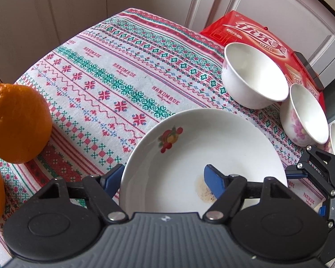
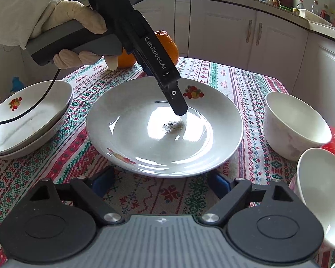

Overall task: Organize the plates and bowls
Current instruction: 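Grasp the rim of a white floral plate with the left tool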

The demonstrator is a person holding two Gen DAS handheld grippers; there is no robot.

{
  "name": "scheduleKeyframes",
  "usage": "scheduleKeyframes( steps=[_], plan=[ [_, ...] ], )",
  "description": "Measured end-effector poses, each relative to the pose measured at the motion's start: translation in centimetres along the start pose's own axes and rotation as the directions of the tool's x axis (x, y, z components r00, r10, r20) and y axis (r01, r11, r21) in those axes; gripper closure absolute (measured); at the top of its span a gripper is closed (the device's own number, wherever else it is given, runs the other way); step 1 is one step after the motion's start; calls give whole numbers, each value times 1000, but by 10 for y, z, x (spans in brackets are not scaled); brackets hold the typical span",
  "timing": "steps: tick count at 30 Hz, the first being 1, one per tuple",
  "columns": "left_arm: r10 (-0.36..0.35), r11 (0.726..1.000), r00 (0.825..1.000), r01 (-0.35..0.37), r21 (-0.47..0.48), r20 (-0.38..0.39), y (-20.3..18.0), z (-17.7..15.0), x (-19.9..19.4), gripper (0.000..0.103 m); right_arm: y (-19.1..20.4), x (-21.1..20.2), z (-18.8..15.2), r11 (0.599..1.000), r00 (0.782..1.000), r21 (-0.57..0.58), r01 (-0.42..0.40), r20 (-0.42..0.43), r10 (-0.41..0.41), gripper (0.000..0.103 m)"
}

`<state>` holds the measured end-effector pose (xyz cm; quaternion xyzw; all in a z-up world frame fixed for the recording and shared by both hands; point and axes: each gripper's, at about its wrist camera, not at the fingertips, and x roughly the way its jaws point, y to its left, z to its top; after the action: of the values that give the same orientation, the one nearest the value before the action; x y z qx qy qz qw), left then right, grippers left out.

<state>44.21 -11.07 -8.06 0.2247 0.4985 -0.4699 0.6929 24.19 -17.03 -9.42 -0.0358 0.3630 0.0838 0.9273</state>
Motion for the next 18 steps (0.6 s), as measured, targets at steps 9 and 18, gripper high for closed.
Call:
scheduleKeyframes(
  steps=[9,18],
  plan=[
    [-14,1000,1000,14,0,-1,2,4,1,35,-2,0,1,1000,1000,-4,1,9,-1,18],
    [-42,999,999,42,-10,-12,5,5,0,35,-2,0,2,1000,1000,-11,13,3,-13,18]
  ],
)
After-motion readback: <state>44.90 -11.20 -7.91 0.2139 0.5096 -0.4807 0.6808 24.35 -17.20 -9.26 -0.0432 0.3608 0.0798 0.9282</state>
